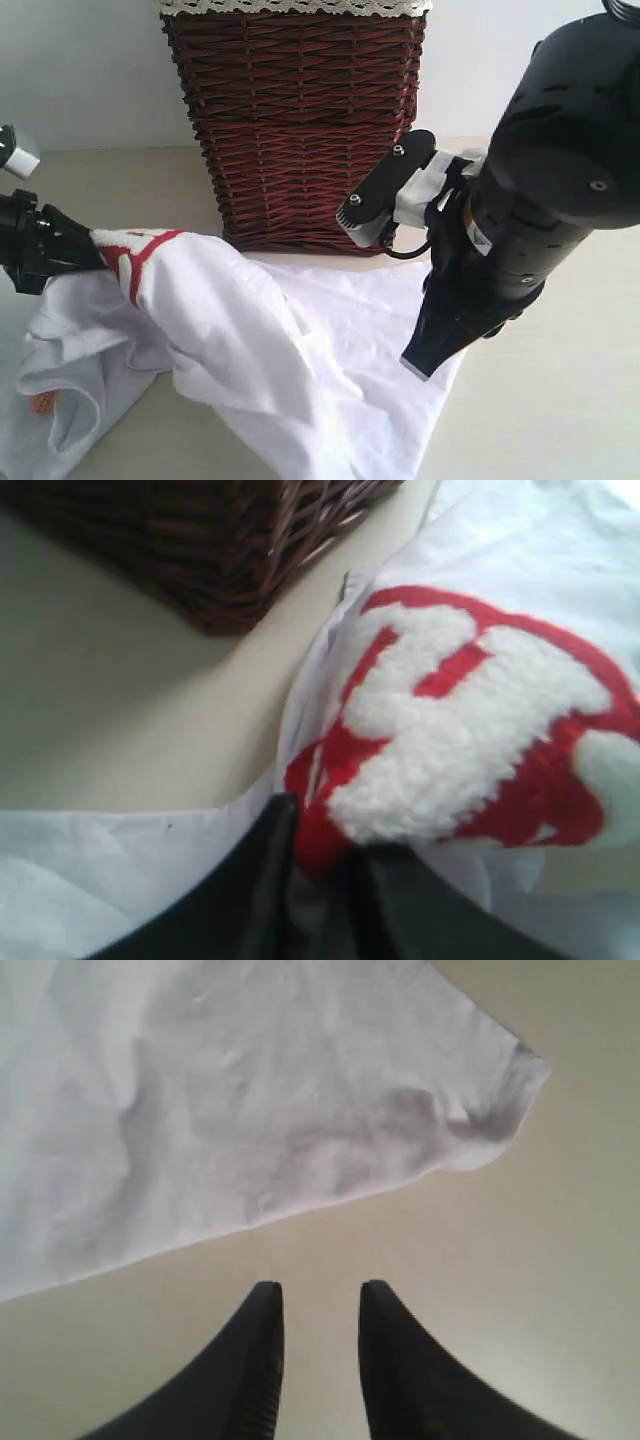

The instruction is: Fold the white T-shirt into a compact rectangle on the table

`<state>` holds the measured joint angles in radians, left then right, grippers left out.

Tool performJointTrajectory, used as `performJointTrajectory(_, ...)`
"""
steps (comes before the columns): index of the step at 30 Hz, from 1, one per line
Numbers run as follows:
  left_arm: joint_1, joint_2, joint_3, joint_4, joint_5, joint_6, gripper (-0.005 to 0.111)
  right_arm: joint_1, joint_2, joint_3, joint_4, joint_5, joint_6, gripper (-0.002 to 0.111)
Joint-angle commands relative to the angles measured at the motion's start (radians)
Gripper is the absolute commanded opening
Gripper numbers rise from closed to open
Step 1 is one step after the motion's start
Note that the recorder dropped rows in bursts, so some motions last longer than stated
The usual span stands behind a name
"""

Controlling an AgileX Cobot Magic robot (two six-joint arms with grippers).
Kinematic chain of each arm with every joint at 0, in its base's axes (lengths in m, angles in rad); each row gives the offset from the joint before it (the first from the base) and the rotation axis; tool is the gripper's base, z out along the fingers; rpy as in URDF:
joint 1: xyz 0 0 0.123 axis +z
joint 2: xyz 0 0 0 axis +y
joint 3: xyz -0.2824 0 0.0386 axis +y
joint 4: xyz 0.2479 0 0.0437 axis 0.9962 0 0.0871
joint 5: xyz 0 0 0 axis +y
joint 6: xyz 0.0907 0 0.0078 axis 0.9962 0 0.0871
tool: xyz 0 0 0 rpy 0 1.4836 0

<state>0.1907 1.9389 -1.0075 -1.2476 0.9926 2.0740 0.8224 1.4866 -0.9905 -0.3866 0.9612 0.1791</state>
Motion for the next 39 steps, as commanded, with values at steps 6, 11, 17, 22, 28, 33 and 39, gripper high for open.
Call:
performJointTrajectory(6, 0.005, -0.068, -0.007, -0.132, 0.010, -0.047, 0.102, 0.002, -0.009, -0.006, 0.342, -0.107, -0.319, 0.028)
performJointTrajectory(11, -0.009, -0.238, -0.002, -0.009, 0.045, -0.142, 0.089, 0.002, 0.003, -0.006, 0.387, -0.140, -0.341, 0.028)
performJointTrajectory(17, -0.093, -0.455, 0.017, 0.390, -0.013, -0.448, 0.079, 0.002, 0.003, -0.006, 0.387, -0.096, -0.332, 0.028)
performJointTrajectory(22, -0.258, -0.525, 0.166, 0.607, 0.026, -0.461, 0.068, 0.002, 0.003, -0.006, 0.387, -0.084, -0.332, 0.028)
performJointTrajectory(28, -0.478, -0.530, 0.465, 0.826, -0.532, -0.491, 0.067, 0.002, 0.003, -0.006, 0.380, -0.060, -0.332, 0.028)
performJointTrajectory(33, -0.482, -0.530, 0.523, 0.807, -0.873, -0.479, 0.067, 0.002, 0.003, -0.006, 0.380, -0.058, -0.332, 0.028)
performJointTrajectory(39, -0.482, -0.490, 0.481, 0.670, -0.793, -0.481, 0.067, 0.002, 0.003, -0.006, 0.380, -0.058, -0.332, 0.028)
